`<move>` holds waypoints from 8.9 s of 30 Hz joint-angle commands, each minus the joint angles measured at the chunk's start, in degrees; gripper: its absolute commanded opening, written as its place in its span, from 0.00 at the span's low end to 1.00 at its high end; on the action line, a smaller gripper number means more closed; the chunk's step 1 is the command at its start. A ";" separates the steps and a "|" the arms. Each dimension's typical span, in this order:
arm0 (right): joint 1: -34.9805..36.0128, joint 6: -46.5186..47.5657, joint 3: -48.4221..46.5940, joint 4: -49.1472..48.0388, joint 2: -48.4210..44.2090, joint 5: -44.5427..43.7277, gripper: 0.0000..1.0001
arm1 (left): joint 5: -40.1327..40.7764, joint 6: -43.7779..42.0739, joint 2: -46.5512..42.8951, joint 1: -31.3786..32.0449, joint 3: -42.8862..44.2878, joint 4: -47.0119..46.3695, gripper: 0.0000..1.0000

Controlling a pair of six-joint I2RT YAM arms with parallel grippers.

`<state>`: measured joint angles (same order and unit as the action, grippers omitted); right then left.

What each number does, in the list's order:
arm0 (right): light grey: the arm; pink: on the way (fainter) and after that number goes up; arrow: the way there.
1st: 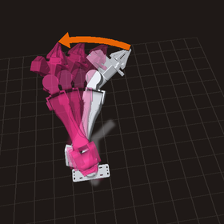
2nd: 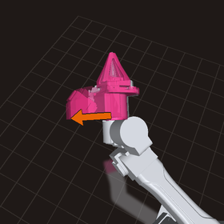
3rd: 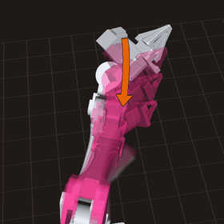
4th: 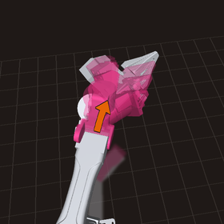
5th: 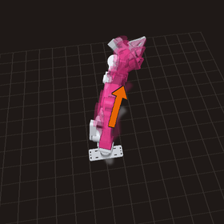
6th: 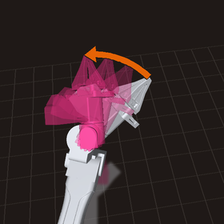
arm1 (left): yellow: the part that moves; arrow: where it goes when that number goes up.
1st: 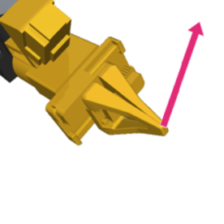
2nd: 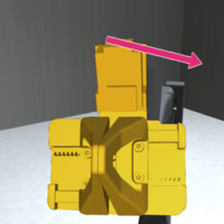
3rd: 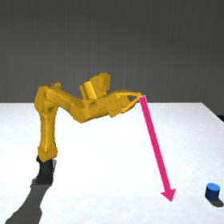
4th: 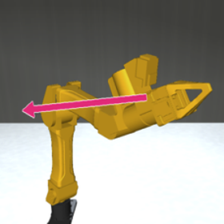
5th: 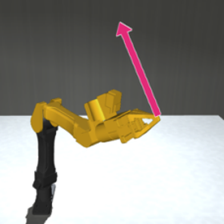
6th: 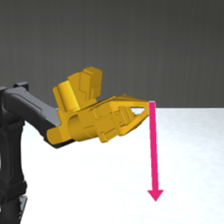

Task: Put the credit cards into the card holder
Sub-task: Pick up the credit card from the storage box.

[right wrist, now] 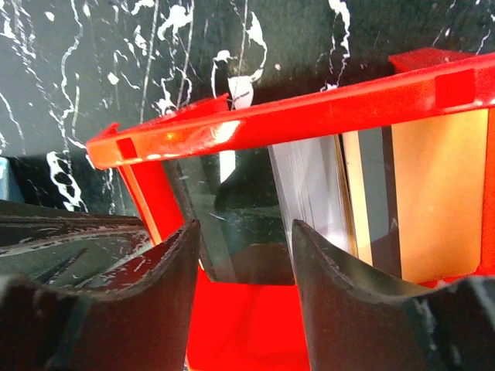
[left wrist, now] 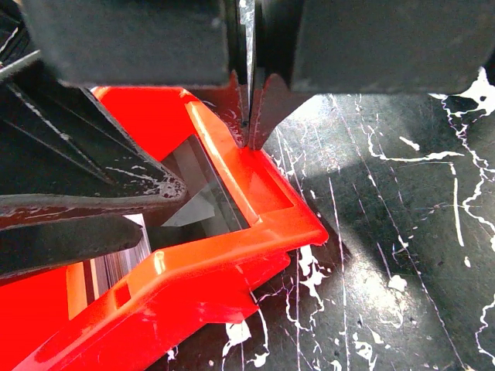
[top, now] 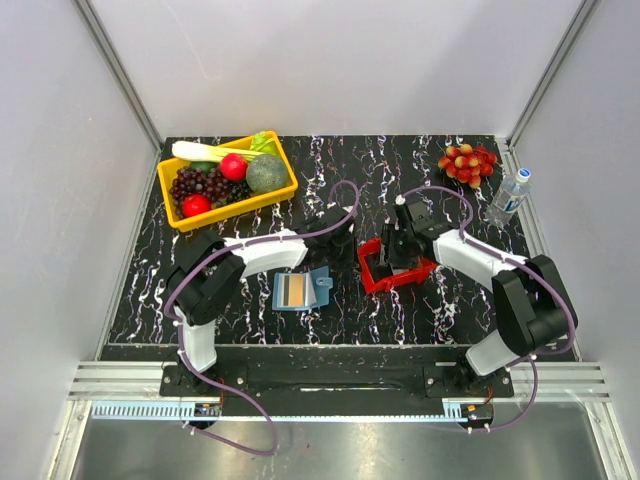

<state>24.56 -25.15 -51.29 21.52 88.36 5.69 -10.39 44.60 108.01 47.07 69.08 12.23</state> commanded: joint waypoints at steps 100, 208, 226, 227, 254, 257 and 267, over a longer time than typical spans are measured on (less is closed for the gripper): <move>9.72 0.98 -3.91 4.32 -0.55 -14.66 0.00 | -2.79 2.69 -3.07 -2.16 -4.48 -7.75 0.00; 9.19 1.15 -5.40 4.32 -0.12 -20.03 0.59 | -3.41 2.95 -4.03 -2.68 -5.88 -9.15 0.00; 9.19 0.80 -6.29 3.35 8.33 -24.50 0.60 | -3.41 2.95 -4.47 -2.68 -6.06 -9.33 0.00; 9.19 0.80 -5.93 3.44 7.37 -24.85 0.57 | -3.41 3.04 -4.56 -2.68 -6.15 -9.42 0.00; 8.67 -1.83 -7.43 2.92 8.40 -20.98 0.83 | -3.93 2.95 -4.56 -2.60 -6.06 -9.59 0.00; 7.70 -2.27 -6.11 2.04 9.03 -20.73 0.71 | -3.84 2.86 -4.56 -2.68 -6.06 -9.33 0.00; 6.12 -0.25 -4.08 0.81 2.00 -20.10 0.49 | -3.85 2.51 -4.47 -2.68 -5.97 -9.24 0.00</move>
<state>31.22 -26.57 -56.16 21.69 94.87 -13.87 -13.26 47.66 106.19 44.29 63.11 4.38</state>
